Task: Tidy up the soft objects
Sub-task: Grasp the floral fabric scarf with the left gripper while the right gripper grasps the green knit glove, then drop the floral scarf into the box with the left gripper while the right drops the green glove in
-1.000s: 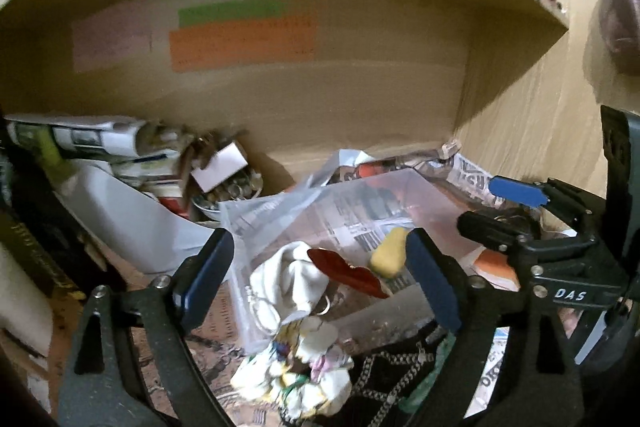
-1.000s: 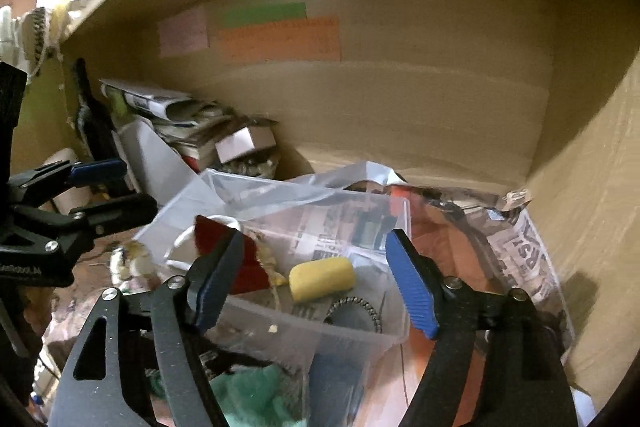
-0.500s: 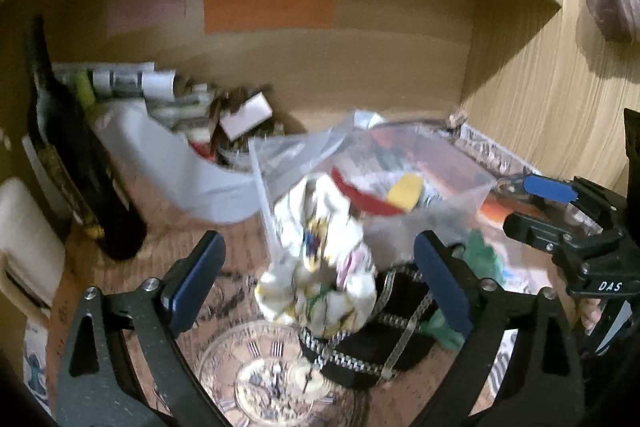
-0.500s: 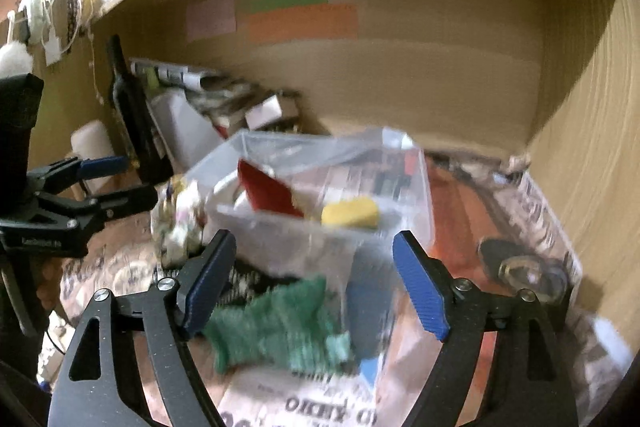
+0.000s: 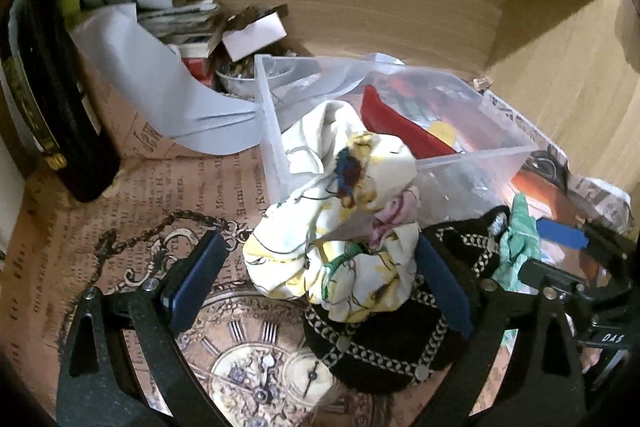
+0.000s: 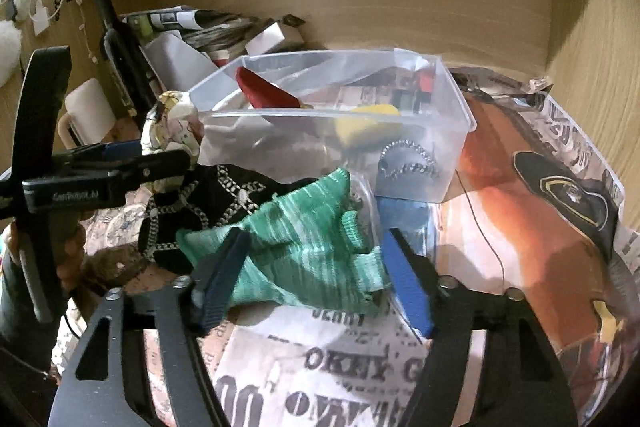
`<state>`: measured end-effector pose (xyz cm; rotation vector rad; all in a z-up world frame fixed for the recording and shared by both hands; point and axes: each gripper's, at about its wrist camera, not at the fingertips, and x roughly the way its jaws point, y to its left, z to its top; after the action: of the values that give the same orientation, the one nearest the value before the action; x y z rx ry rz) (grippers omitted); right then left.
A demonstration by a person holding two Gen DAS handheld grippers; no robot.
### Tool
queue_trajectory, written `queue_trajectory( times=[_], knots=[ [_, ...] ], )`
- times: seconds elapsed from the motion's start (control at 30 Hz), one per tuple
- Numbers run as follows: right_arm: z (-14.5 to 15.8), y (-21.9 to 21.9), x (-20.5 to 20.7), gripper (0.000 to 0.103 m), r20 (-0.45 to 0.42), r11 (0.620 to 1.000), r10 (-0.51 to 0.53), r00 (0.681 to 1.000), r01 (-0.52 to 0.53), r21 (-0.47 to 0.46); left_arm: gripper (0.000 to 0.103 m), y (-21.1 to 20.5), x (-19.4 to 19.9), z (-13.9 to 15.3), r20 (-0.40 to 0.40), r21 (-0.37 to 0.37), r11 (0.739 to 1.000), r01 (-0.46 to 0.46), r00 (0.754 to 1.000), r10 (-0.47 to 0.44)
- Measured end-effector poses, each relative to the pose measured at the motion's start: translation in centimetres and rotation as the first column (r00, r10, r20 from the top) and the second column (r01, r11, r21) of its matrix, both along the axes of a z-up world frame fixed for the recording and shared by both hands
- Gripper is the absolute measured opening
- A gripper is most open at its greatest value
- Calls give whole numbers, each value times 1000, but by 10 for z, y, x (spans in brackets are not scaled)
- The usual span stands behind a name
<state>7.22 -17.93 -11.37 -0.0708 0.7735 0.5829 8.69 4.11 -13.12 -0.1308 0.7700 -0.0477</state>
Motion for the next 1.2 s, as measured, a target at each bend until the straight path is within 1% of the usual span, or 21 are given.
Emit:
queue_trajectory(
  times=[0.03,0.1,0.13,0.17,0.2,0.27,0.3,0.37,0.5,0.53,0.6,0.7,0.9,1.0,1.03,1.07,1.1,1.17,1.2],
  knots=[
    [-1,-1,1,56,-7,1000,2,1000,-2,2,96,2,2,-2,-3,-15,1000,-1,1000,1],
    [-2,-1,1,46,-11,1000,-1,1000,1,3,96,3,3,-5,-7,-36,999,0,1000,0],
    [-2,-3,2,43,-12,1000,-4,1000,4,2,95,2,3,-5,-4,-39,999,0,1000,0],
    [-2,-4,2,38,-13,1000,-6,1000,6,3,89,2,3,-6,0,-37,999,-2,1000,2],
    [-3,-4,2,35,-14,1000,-8,1000,8,4,82,1,3,-7,-2,-34,999,2,1000,-2],
    [-3,-6,1,30,-13,1000,-10,1000,10,8,72,0,4,-8,-10,-44,999,13,1000,-13],
    [-4,-6,1,27,-11,1000,-12,1000,12,7,69,0,3,-8,-13,-50,999,15,1000,-16],
    [-5,-6,0,22,-7,1000,-9,1000,9,3,66,0,1,-8,-11,-53,998,16,1000,-17],
    [-2,-8,0,13,4,1000,-9,1000,9,10,55,-2,-8,-4,3,-36,999,20,1000,-20],
    [-1,-9,-1,12,9,1000,-9,1000,9,15,54,-2,-11,-3,10,-33,999,26,1000,-26],
    [2,-11,-1,10,21,1000,-15,1000,15,20,46,-2,-17,1,25,-24,999,26,999,-25],
    [9,-16,-3,8,40,999,-24,999,23,30,41,-2,-25,9,48,-20,999,25,999,-24],
    [25,-23,-7,8,93,998,-49,995,45,42,39,-3,-34,27,105,-12,1000,26,994,-25],
    [28,-22,-7,8,91,999,-28,995,26,25,39,-4,-39,36,136,-6,1000,29,990,-28],
    [27,-20,-7,11,86,1000,-25,996,24,15,39,-5,-41,39,145,-4,1000,30,989,-29],
    [24,-19,-6,21,72,1000,-18,997,18,6,39,-6,-41,41,151,-5,999,32,988,-31],
    [22,-18,-5,36,59,1000,-13,998,13,2,39,-6,-42,42,156,-6,999,34,987,-32],
    [17,-16,-2,50,57,1000,-19,998,19,-3,39,-7,-44,44,161,-13,999,44,986,-41],
    [13,-14,1,51,55,1000,-21,998,22,-12,39,-8,-44,44,161,-14,999,45,986,-42]
  ],
)
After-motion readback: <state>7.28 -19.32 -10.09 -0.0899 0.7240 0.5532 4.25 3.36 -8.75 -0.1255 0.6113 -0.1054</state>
